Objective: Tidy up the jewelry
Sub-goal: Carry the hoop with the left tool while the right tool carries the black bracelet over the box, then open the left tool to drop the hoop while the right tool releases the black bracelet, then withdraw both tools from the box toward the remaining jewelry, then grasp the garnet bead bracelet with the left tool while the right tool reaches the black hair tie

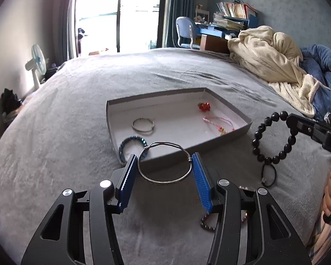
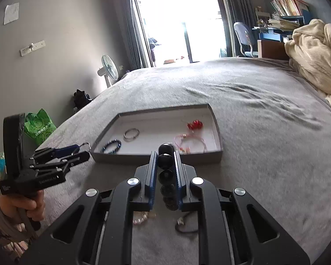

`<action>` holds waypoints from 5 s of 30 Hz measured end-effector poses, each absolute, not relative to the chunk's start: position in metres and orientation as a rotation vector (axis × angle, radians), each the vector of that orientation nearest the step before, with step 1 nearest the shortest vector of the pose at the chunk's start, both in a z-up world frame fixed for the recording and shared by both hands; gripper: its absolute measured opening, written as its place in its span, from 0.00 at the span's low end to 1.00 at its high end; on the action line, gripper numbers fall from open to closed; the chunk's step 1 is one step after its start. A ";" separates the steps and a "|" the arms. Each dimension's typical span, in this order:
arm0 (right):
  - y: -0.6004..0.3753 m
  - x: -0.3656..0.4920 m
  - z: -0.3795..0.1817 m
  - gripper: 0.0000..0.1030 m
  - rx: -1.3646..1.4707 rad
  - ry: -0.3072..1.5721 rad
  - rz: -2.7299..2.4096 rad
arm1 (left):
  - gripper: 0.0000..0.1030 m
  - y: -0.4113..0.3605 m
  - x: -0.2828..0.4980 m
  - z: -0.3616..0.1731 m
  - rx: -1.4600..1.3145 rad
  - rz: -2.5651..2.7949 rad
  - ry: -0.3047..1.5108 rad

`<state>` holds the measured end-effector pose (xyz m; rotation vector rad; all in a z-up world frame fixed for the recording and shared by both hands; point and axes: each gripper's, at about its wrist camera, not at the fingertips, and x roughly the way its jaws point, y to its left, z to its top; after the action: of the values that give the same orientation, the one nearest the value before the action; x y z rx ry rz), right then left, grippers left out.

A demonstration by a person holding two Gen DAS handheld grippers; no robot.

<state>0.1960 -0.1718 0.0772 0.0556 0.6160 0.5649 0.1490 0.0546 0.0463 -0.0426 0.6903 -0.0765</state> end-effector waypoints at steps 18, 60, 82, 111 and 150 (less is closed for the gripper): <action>-0.115 0.256 0.101 0.14 -0.016 0.584 0.613 | 0.50 0.059 0.197 0.051 -0.047 -0.082 0.692; -0.108 0.349 -0.003 0.14 -0.026 0.844 0.503 | 0.55 0.053 0.270 -0.009 -0.013 -0.059 0.883; -0.127 0.305 0.019 0.77 -0.043 0.699 0.500 | 0.91 0.062 0.235 0.017 -0.038 -0.019 0.762; -0.163 0.213 0.021 0.94 -0.043 0.563 0.468 | 0.93 0.044 0.143 0.010 -0.099 -0.018 0.728; -0.190 0.186 -0.014 0.94 -0.012 0.745 0.348 | 0.56 -0.031 0.105 -0.012 0.019 -0.301 0.788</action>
<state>0.1859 -0.1900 -0.0141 -0.0123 0.7452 0.3479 0.1052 -0.0313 -0.0119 0.0191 0.7879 -0.3010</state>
